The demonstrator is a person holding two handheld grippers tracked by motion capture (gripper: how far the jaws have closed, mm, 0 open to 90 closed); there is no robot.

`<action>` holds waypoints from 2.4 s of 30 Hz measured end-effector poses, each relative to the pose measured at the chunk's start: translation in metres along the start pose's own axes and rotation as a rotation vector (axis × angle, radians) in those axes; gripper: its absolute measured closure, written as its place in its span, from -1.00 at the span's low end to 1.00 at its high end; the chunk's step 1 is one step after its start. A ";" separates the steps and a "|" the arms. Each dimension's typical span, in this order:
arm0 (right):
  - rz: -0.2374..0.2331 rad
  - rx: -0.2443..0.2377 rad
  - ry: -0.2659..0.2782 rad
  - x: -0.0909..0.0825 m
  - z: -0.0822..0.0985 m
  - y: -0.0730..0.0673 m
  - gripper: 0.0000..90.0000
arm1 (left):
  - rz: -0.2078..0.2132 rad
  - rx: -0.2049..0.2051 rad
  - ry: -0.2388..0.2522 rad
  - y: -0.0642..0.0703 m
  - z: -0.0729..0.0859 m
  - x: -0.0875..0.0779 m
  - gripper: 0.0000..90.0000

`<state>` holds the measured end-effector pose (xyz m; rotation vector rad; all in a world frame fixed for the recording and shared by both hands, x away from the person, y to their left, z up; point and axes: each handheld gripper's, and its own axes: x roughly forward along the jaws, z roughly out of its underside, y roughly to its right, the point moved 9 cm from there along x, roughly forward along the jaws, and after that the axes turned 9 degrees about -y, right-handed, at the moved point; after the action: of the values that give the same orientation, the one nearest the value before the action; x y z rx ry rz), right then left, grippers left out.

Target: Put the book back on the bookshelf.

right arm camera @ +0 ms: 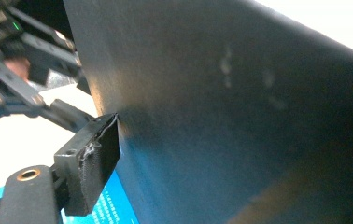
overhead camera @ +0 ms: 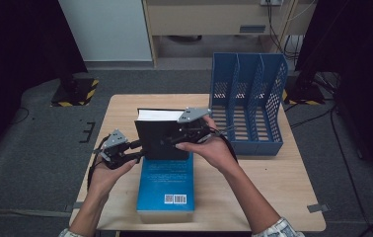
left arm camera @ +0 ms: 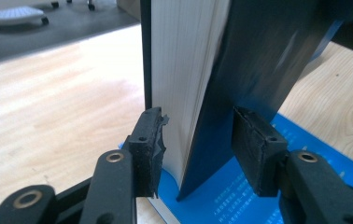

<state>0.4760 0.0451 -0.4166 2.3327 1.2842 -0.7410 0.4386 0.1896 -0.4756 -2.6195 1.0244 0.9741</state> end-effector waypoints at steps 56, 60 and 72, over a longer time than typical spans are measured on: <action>-0.045 0.049 0.057 -0.001 -0.009 -0.008 -0.13 | -0.062 -0.036 0.008 -0.016 -0.002 0.017 0.14; -0.055 0.057 0.056 0.000 -0.010 -0.008 -0.13 | -0.063 -0.034 0.008 -0.016 -0.002 0.017 0.14; -0.116 0.053 0.048 -0.001 -0.011 -0.016 0.08 | -0.097 -0.037 -0.017 -0.022 0.012 0.015 -0.18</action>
<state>0.4650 0.0585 -0.4080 2.3464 1.4474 -0.7683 0.4547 0.2022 -0.4957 -2.6587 0.8742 1.0004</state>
